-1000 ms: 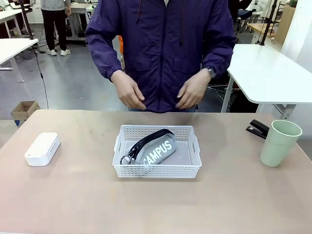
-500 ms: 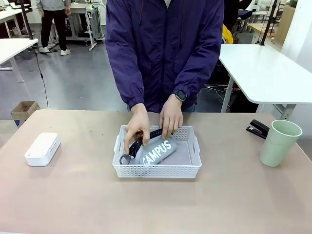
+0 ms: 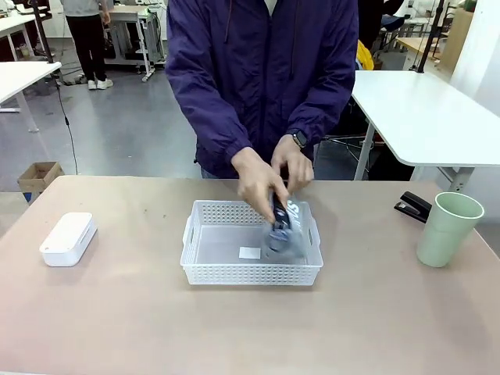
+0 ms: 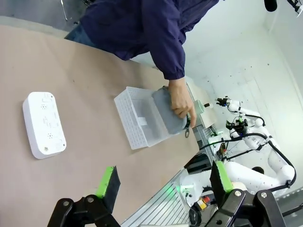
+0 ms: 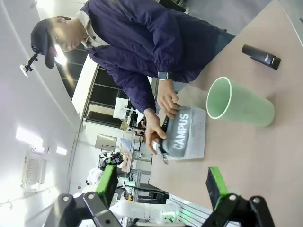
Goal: Efficiently arrange items inside the basket to fit them all.
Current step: Pick up the Digital clock and place it inside the Organizing basket.
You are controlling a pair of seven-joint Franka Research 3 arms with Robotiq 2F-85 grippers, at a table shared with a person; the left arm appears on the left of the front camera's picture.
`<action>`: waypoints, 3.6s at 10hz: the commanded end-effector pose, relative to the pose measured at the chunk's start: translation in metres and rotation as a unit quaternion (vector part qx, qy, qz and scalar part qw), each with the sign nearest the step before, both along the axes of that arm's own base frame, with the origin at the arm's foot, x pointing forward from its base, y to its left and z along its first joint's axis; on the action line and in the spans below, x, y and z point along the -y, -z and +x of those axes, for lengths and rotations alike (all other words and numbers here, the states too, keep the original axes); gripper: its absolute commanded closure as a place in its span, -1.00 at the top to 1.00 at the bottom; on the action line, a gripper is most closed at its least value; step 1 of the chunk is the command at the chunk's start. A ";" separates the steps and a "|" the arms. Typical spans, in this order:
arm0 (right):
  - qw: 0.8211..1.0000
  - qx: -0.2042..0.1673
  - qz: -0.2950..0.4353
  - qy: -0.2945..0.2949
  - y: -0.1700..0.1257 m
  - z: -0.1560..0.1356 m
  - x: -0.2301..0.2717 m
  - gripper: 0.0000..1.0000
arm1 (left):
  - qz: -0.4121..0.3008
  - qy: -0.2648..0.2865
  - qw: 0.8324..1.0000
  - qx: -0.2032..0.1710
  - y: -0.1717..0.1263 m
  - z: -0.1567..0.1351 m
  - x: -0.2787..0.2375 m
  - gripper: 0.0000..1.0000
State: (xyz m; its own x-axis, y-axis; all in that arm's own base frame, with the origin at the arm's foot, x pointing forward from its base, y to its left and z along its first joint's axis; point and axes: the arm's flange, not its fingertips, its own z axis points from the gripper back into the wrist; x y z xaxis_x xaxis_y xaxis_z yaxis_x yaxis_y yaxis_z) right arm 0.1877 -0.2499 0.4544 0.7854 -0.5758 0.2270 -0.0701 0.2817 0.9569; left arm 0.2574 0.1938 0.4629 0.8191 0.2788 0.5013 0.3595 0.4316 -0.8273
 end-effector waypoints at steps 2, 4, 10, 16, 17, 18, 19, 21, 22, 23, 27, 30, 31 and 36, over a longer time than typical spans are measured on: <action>1.000 0.017 -0.004 0.001 -0.004 0.000 0.001 1.00 | -0.011 0.005 1.000 0.015 0.001 0.001 -0.002 1.00; 1.000 0.017 -0.004 0.001 -0.004 0.000 0.001 1.00 | -0.011 0.005 1.000 0.015 0.001 0.001 -0.002 1.00; 1.000 0.017 -0.004 0.001 -0.004 0.000 0.001 1.00 | -0.011 0.005 1.000 0.015 0.001 0.001 -0.002 1.00; 1.000 0.017 -0.004 0.001 -0.004 0.000 0.001 1.00 | 0.254 0.038 0.960 -0.114 -0.060 0.050 0.074 1.00; 1.000 0.017 -0.004 0.001 -0.004 0.000 0.001 1.00 | 0.304 0.068 0.941 -0.134 -0.066 0.066 0.095 1.00; 1.000 0.017 -0.004 0.001 -0.004 0.000 0.001 1.00 | 0.371 0.066 0.913 -0.158 -0.069 0.080 0.116 1.00; 1.000 0.017 -0.004 0.001 -0.004 0.000 0.001 1.00 | 0.433 0.077 0.882 -0.172 -0.070 0.091 0.136 1.00; 1.000 0.017 -0.004 0.001 -0.004 0.000 0.001 1.00 | 0.499 0.089 0.837 -0.206 -0.068 0.114 0.171 1.00; 1.000 0.017 -0.004 0.001 -0.004 0.000 0.001 1.00 | 0.490 0.041 0.848 -0.199 -0.068 0.123 0.179 1.00; 1.000 0.017 -0.004 0.001 -0.004 0.000 0.001 1.00 | 0.440 -0.050 0.879 -0.177 -0.080 0.132 0.180 1.00; 1.000 0.017 -0.004 0.001 -0.004 0.000 0.001 1.00 | 0.482 0.041 0.853 -0.195 -0.067 0.124 0.187 1.00; 1.000 0.017 -0.004 0.001 -0.004 0.000 0.001 1.00 | 0.502 -0.026 0.836 -0.222 -0.028 0.140 0.194 1.00; 1.000 0.017 -0.004 0.001 -0.004 0.000 0.001 1.00 | 0.508 -0.027 0.828 -0.237 -0.015 0.143 0.193 1.00; 1.000 0.017 -0.004 0.001 -0.004 0.000 0.001 1.00 | 0.488 -0.028 0.819 -0.301 0.058 0.176 0.176 1.00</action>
State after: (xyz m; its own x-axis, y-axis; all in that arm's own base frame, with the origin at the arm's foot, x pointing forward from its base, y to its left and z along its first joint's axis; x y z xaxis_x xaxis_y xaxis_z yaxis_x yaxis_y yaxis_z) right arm 0.1856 -0.2504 0.4560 0.7843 -0.5761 0.2304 -0.0706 0.2861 0.9556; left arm 0.4224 0.0152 0.4104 0.9997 -0.0076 0.0247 0.0101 0.9945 -0.1039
